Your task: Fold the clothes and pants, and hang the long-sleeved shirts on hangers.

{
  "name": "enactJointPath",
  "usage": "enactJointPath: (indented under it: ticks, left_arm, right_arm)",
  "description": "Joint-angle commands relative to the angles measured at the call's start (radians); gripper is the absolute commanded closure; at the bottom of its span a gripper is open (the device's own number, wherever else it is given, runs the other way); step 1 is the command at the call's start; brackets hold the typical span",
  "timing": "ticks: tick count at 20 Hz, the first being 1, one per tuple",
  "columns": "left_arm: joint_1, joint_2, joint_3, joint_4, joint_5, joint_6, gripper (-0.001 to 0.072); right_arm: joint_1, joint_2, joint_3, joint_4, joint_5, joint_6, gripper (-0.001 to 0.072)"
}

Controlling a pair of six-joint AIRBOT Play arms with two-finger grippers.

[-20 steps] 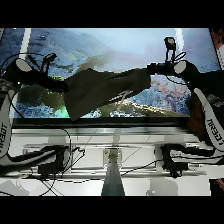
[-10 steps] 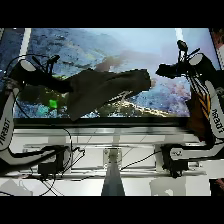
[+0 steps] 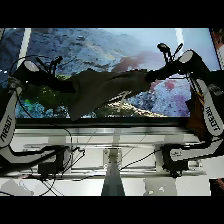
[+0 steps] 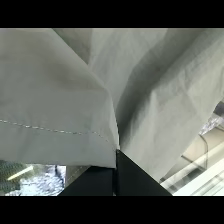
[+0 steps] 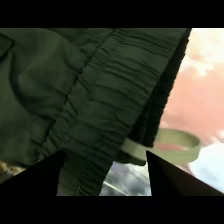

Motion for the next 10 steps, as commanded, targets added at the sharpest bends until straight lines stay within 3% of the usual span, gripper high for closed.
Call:
enactJointPath:
  ticks: [1, 4, 7, 10]
  left_arm:
    - [-0.001, -0.001, 0.001, -0.002, 0.0, 0.0, 0.0699]
    - [-0.001, -0.001, 0.001, -0.001, 0.0, 0.0, 0.0699]
    - [-0.001, -0.001, 0.001, -0.001, 0.0, 0.0, 0.0699]
    - [-0.001, -0.001, 0.001, 0.009, 0.008, 0.001, 0.07]
  right_arm:
    - [0.013, -0.042, 0.007, -0.061, -0.102, 0.159, 0.0129]
    - [-0.002, -0.12, 0.042, 0.001, -0.07, 0.193, 0.0129]
    - [-0.03, -0.196, 0.099, 0.203, -0.029, 0.192, 0.0131]
    - [-0.05, -0.274, 0.13, 0.312, 0.084, 0.193, 0.0131]
